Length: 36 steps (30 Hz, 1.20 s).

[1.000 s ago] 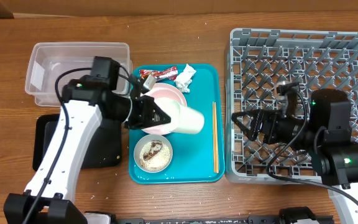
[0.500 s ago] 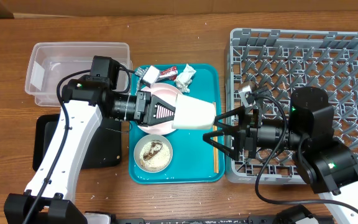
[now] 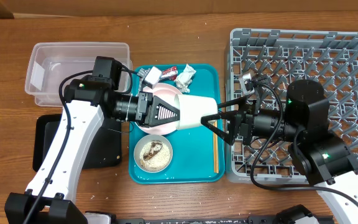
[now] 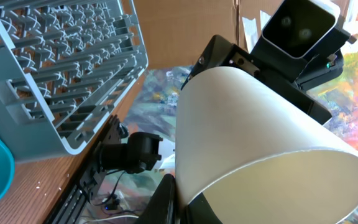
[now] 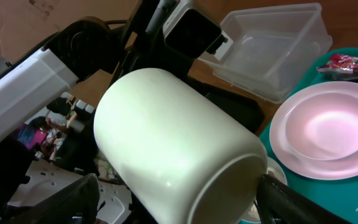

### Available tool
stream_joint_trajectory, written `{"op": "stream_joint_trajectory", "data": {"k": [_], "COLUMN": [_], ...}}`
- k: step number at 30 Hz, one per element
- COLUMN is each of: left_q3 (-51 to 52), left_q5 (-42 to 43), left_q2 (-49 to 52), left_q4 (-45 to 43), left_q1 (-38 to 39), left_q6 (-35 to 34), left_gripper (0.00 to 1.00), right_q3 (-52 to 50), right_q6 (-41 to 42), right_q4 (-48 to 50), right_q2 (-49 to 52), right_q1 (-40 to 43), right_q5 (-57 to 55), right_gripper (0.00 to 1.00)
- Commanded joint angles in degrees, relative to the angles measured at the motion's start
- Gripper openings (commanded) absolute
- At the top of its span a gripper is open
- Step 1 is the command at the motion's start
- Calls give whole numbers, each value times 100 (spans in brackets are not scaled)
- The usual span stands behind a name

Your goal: Sort waste into correct bins and load items into the dishwasher

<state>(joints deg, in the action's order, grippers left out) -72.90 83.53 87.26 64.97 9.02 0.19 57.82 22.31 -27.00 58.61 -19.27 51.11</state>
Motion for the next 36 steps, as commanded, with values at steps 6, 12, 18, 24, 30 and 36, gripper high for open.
{"op": "stream_joint_trajectory", "data": {"k": [6,12,18,24,30,36], "left_q3": [-72,-72,-72,-72,-72,-72], "left_q5": [544,474,457,455,170,-1158], "left_q2": [-94,-94,-94,-94,-94,-94], "left_q4": [118,107,101,101,109,118], "left_q1": [-98,-22,260,313,313,258], "left_q6": [164,160,160,160,153,35], "left_gripper": [4,4,4,4,8,55], "right_q3": [136,136,136,136,136,136], "right_q6": [24,24,26,31,28,22], "right_q4": [-188,2,466,463,461,98], "right_q2": [0,-2,24,55,26,-328], "right_q1": [509,437,-111,-227,-225,-138], "right_q5": [654,874,922,796,813,216], "right_gripper": [83,91,91,74,54,54]}}
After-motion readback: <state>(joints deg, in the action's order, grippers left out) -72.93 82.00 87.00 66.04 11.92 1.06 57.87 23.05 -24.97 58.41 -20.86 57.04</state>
